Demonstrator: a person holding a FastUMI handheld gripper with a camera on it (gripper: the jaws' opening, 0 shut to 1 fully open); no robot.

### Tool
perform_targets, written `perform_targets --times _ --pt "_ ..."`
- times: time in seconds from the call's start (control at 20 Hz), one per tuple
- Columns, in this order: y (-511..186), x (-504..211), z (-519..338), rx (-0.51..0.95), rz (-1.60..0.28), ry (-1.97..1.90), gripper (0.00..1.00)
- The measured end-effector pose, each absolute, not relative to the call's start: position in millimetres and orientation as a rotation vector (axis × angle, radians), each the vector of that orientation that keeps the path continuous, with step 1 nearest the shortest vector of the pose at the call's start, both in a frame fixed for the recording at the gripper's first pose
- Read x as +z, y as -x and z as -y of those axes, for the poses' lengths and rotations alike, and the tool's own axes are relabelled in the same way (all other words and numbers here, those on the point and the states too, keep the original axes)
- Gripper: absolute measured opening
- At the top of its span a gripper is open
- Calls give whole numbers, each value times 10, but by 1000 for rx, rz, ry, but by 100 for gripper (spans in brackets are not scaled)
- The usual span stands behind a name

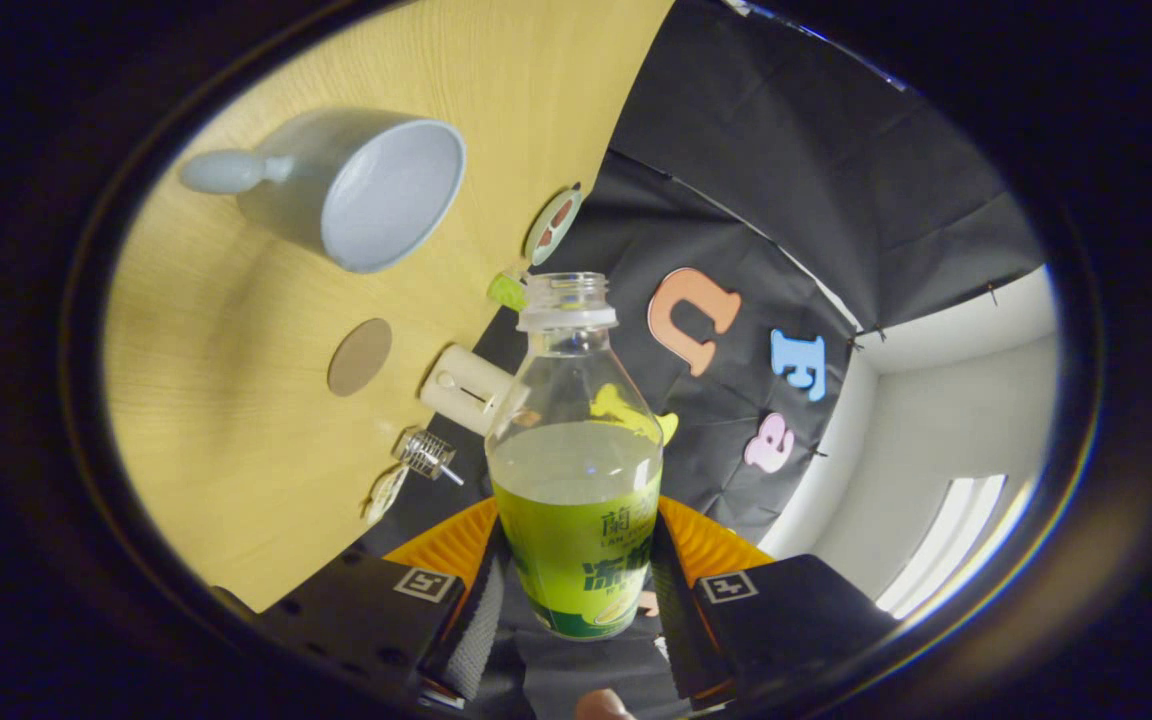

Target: Take the bottle from table, then pour the juice into the cup, finally place the bottle on the coaster

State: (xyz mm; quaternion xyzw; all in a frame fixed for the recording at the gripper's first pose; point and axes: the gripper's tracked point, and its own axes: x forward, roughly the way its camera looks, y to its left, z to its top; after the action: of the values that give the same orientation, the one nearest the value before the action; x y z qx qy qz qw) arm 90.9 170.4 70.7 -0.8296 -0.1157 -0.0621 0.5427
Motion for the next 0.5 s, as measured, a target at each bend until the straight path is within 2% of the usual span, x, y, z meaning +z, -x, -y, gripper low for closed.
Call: perform_targets --times 0.5 --pt "-857 718 -1521 -85 125 1538 74"
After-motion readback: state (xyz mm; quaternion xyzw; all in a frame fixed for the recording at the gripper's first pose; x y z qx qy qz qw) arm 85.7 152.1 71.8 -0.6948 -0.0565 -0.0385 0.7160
